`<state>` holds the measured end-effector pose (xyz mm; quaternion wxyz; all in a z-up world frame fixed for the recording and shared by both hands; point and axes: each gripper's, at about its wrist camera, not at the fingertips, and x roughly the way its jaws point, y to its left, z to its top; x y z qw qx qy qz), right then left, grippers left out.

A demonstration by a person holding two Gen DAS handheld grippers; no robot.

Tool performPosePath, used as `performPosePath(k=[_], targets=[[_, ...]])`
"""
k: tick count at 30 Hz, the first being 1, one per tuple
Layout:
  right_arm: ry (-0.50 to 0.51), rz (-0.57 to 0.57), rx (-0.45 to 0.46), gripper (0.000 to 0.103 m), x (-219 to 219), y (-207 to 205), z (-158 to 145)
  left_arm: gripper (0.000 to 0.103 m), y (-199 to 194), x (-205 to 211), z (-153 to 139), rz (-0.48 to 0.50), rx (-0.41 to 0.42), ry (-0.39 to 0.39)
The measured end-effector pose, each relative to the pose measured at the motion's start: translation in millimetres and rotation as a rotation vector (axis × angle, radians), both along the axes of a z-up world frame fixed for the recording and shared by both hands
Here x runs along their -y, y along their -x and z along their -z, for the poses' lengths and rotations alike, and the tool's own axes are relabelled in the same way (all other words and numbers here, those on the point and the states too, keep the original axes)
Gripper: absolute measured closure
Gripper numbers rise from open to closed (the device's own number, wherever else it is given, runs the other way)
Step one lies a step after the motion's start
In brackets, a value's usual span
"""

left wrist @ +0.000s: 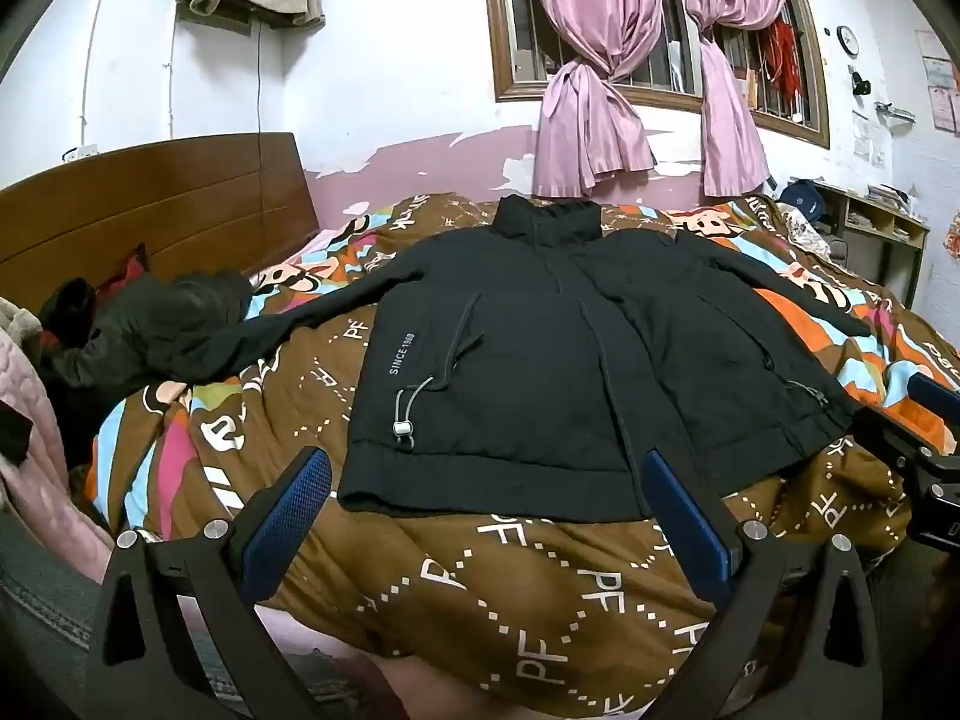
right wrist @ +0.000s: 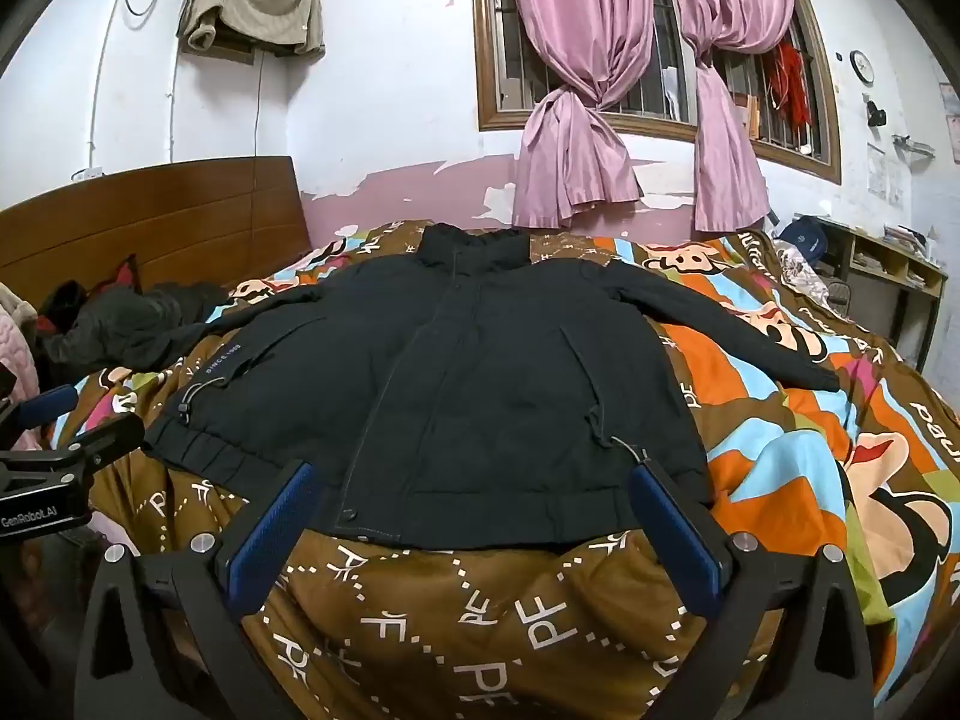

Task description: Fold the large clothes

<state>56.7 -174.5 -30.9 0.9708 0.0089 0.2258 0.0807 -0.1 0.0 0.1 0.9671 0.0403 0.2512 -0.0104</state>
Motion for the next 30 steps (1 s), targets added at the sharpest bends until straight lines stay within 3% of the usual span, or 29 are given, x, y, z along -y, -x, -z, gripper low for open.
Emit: performPosePath(k=[30], targets=[[-0.013,0.007,-0.015,0.0,0.8,0.0,4.3,0.002,-1.3,-7.1,0.7,0.001,-0.004,-0.007]])
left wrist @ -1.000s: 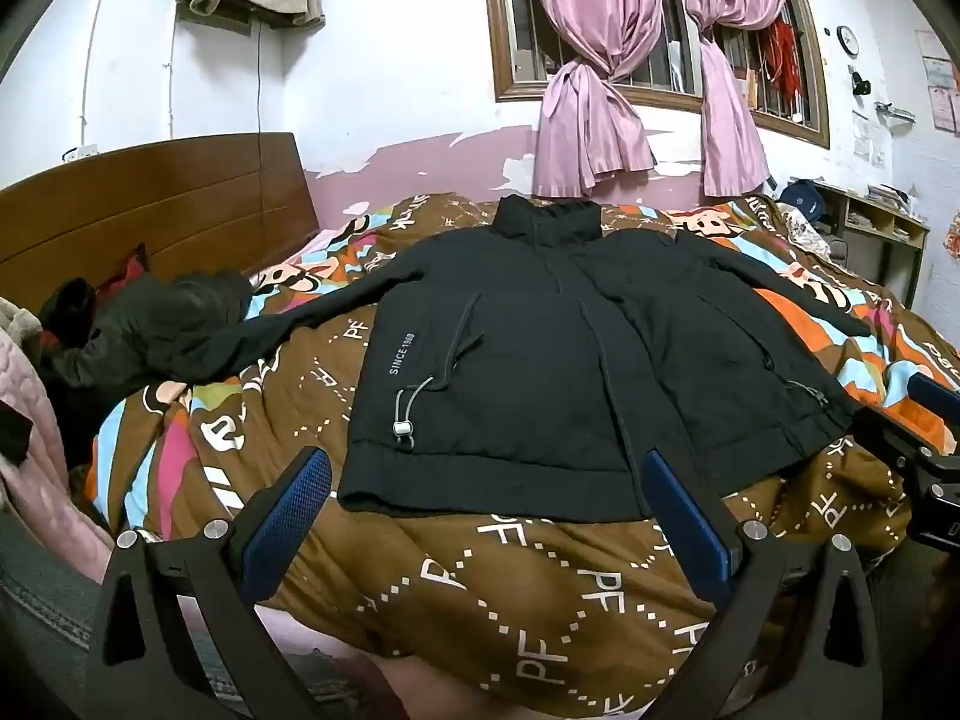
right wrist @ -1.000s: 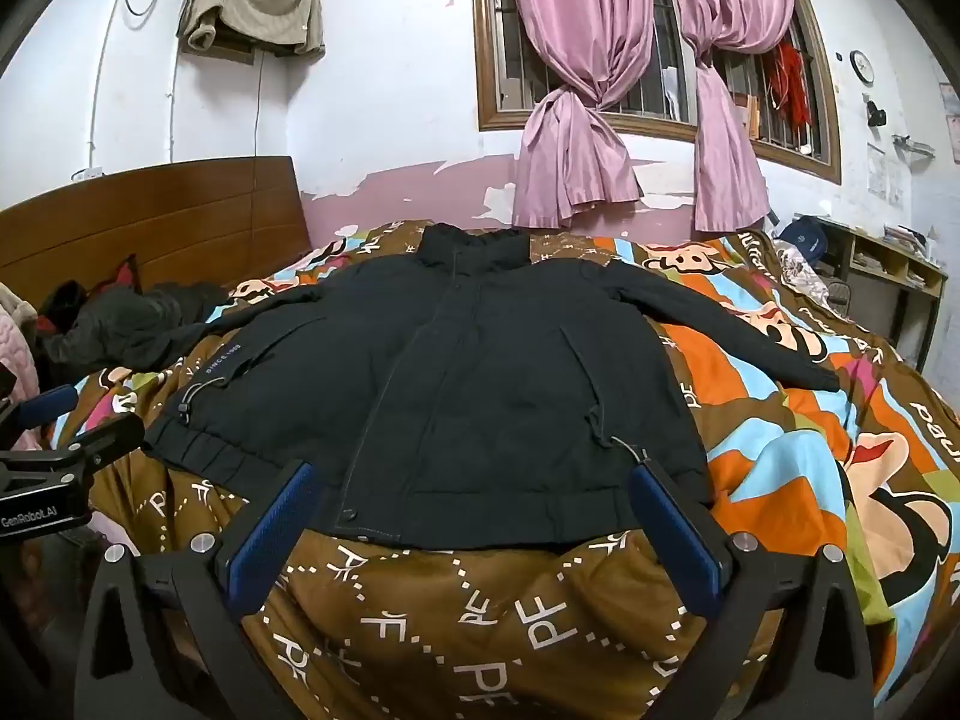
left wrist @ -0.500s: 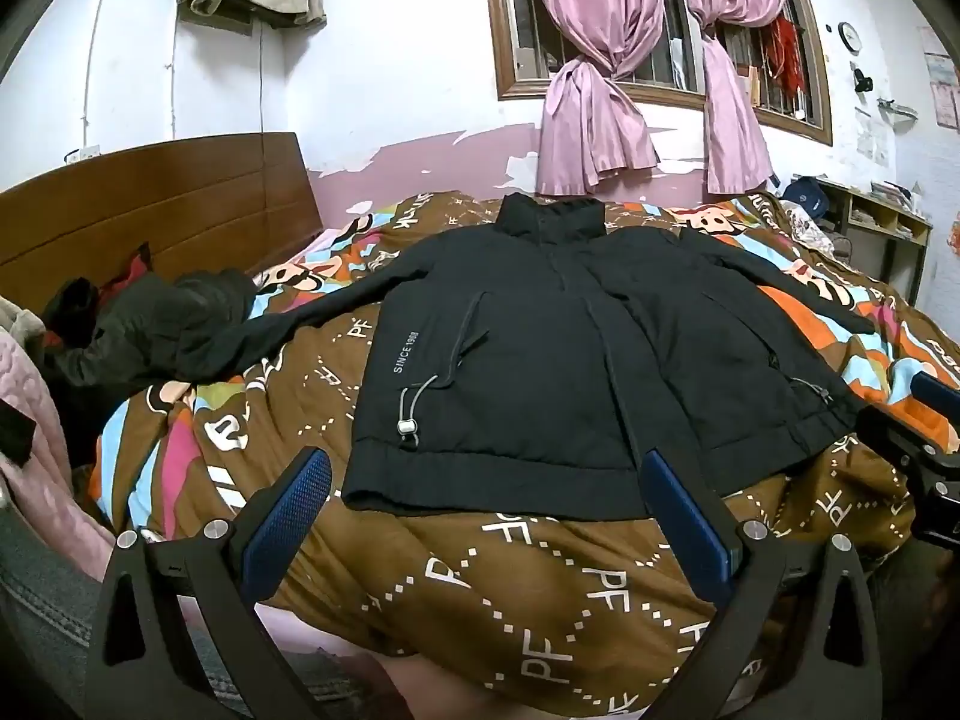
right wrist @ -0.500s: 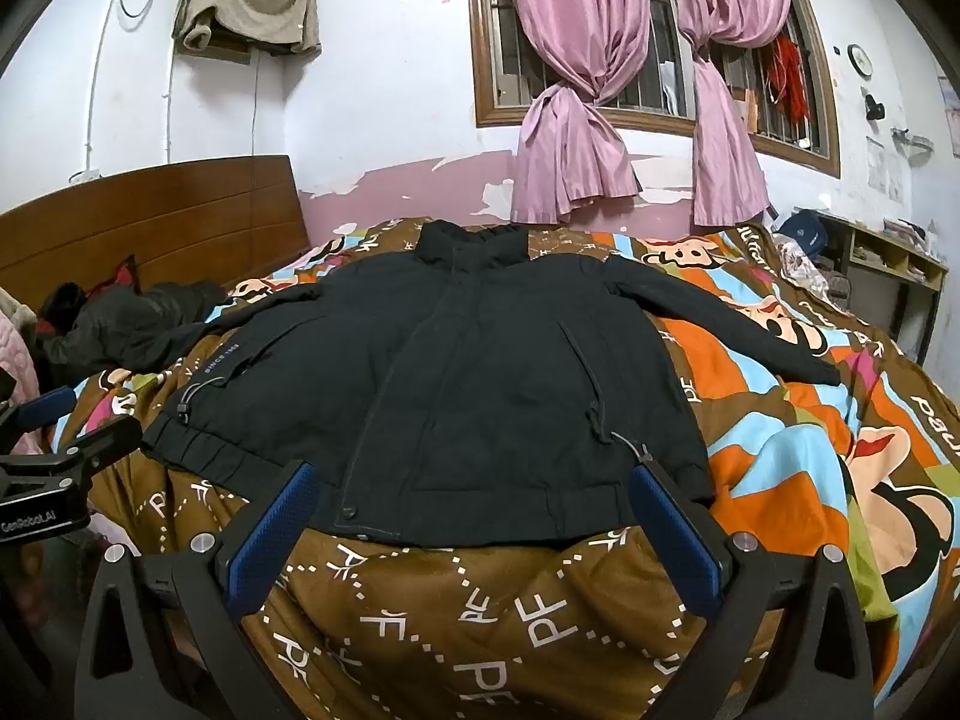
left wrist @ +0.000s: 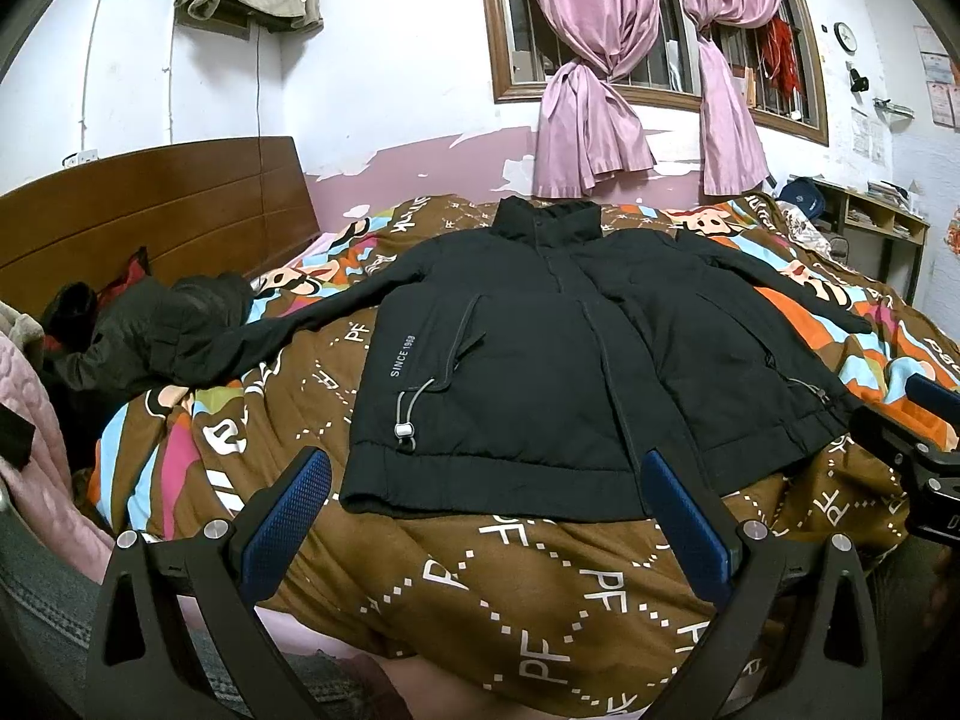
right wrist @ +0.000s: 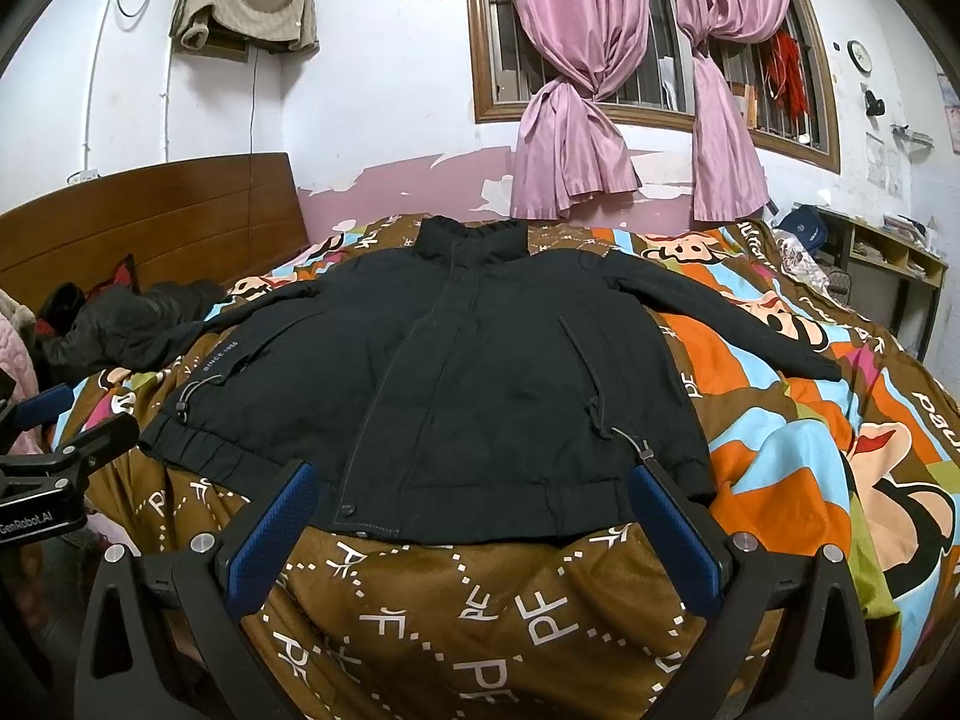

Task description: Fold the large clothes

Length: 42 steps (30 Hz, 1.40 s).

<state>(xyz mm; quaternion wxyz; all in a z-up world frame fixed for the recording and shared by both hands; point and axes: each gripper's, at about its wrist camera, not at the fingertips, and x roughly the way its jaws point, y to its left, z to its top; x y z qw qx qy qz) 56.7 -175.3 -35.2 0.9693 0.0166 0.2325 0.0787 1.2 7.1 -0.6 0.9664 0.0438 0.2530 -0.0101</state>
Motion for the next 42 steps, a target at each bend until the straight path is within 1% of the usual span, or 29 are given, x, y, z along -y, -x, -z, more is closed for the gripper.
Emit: performPosePath(k=[17,21,42], targets=[[-0.001,0.0,-0.005,0.0,0.6,-1.7,-0.9,0.002,0.8,1.6,-0.6,-0.002,0.004,-0.006],[-0.001,0.0,-0.006,0.0,0.8,-2.4,-1.6,0.002,2.8,5.0,-7.9,-0.001,0.008,-0.007],[-0.004,0.0,-0.005,0.0,1.6,-1.9,-1.6,0.002,3.6,6.3,-7.2,-0.001,0.011,-0.013]])
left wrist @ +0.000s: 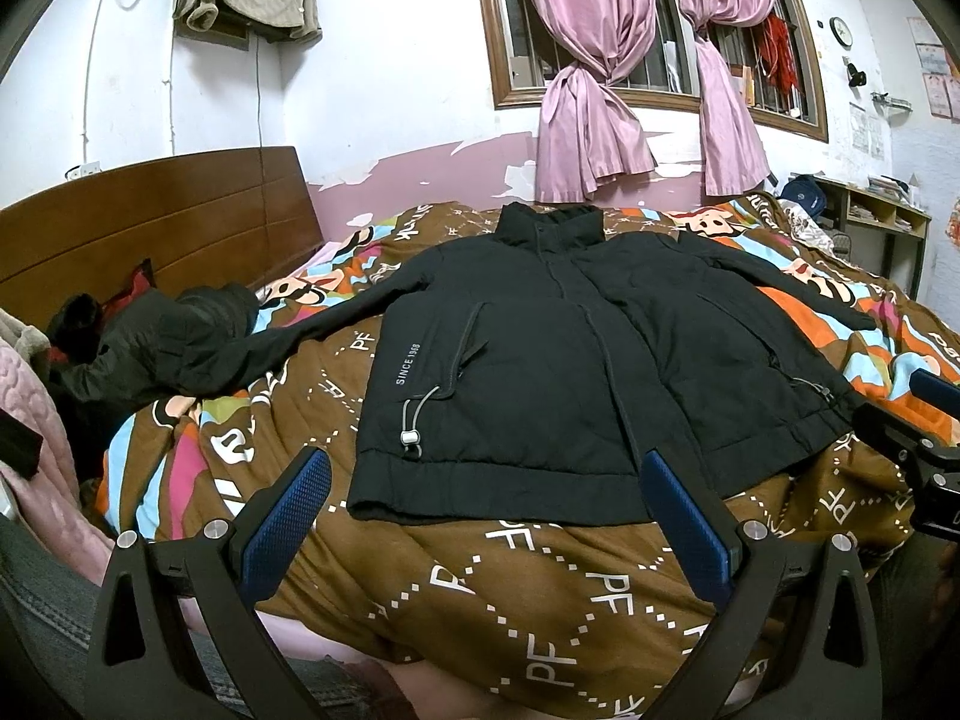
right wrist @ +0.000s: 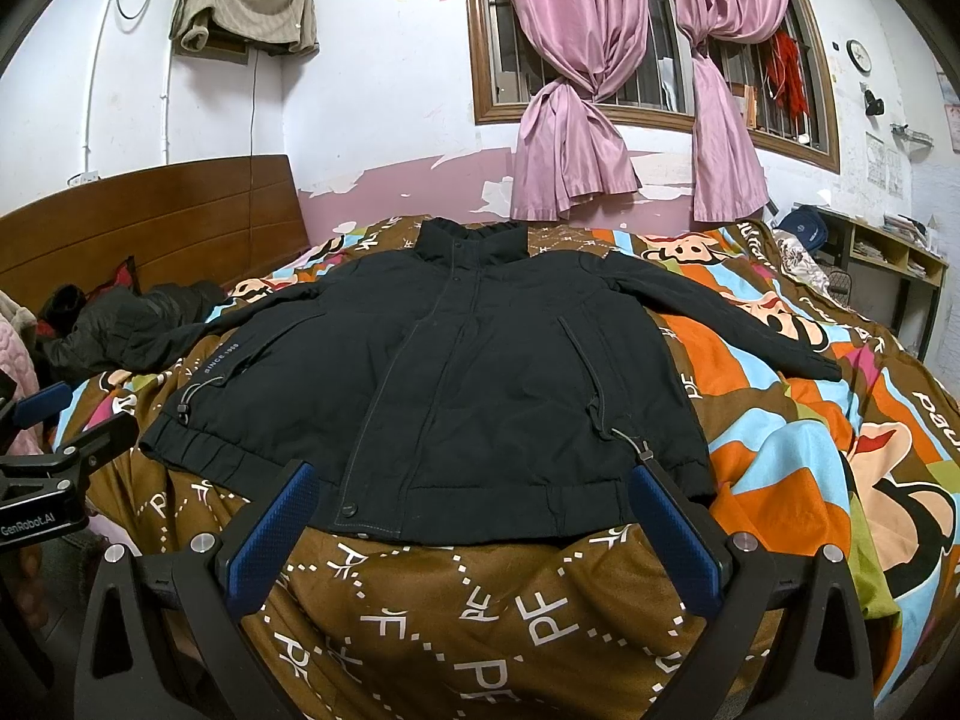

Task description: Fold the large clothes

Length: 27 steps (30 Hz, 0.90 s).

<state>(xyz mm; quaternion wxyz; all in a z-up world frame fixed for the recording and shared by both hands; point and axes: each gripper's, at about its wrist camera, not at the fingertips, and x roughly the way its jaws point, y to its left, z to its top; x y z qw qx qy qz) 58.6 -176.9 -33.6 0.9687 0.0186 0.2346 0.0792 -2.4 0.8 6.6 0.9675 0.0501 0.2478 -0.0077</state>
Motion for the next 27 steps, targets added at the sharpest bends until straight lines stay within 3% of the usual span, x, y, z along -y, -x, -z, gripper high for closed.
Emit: performPosePath(k=[27], targets=[[0.007,-0.006,-0.021,0.0,-2.6,-4.0,6.8,0.002,-7.4,-11.9,0.4,-0.021,-0.023,0.012]])
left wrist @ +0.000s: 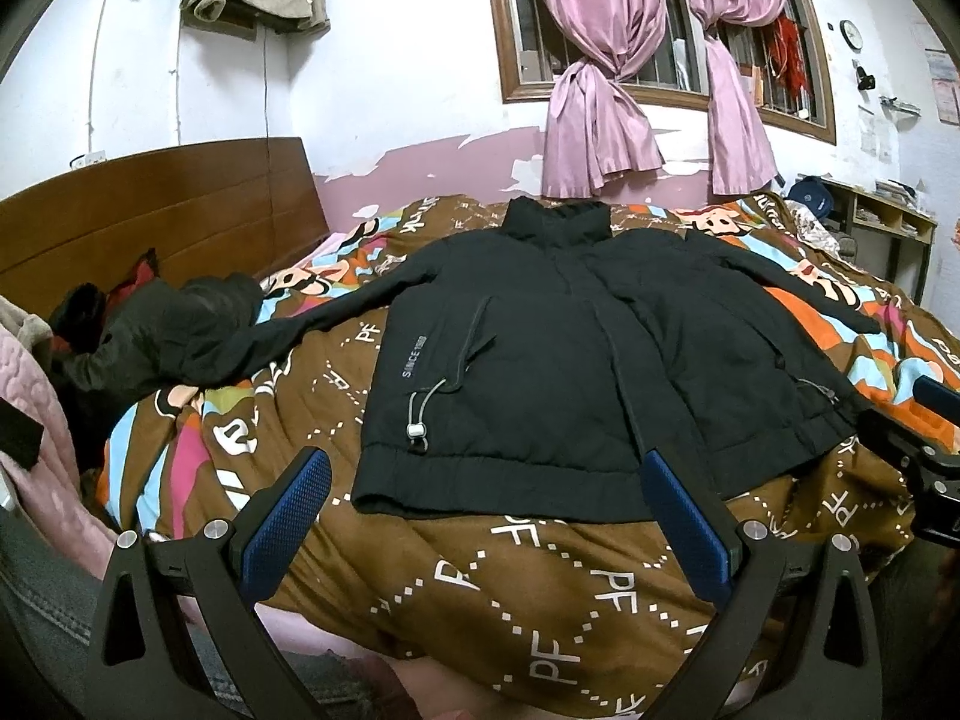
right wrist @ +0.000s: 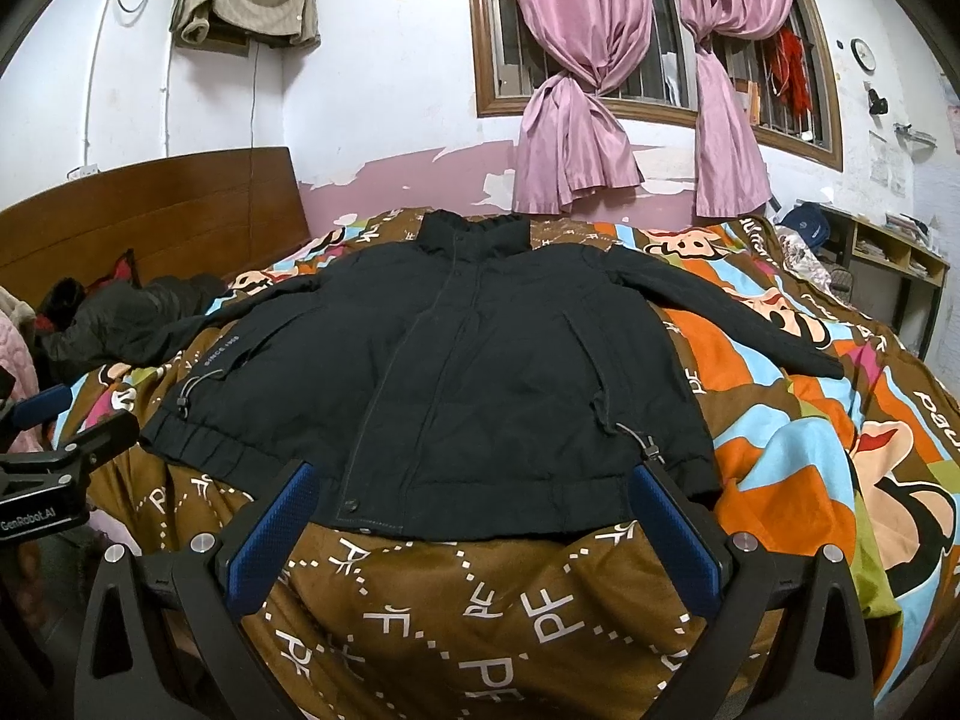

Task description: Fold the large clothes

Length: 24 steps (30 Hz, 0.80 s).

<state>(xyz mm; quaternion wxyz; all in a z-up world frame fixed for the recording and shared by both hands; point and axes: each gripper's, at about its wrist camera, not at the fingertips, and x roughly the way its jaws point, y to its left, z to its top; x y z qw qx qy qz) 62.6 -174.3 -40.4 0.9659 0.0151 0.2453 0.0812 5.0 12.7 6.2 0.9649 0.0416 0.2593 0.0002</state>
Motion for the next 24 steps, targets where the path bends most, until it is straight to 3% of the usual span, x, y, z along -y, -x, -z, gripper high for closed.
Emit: performPosePath(k=[7,14,19,21,24], targets=[[-0.004,0.022,0.025,0.0,-1.7,0.4,-22.4,0.002,-12.9,-5.1,-0.4,-0.012,-0.061,-0.007],[-0.054,0.039,0.031,0.0,11.5,-14.0,-78.9,0.002,-53.0,-4.6,-37.7,0.073,-0.1,-0.009],[-0.082,0.108,-0.079,0.0,35.8,-53.0,-128.7,0.002,-105.1,6.0,-64.4,0.165,-0.266,-0.063],[-0.128,0.121,-0.138,0.0,44.3,-66.6,-141.4,0.002,-116.4,12.1,-75.1,0.174,-0.273,-0.089],[-0.144,0.149,-0.192,0.0,57.6,-85.1,-168.3,0.002,-133.9,15.5,-94.3,0.187,-0.263,-0.047]])
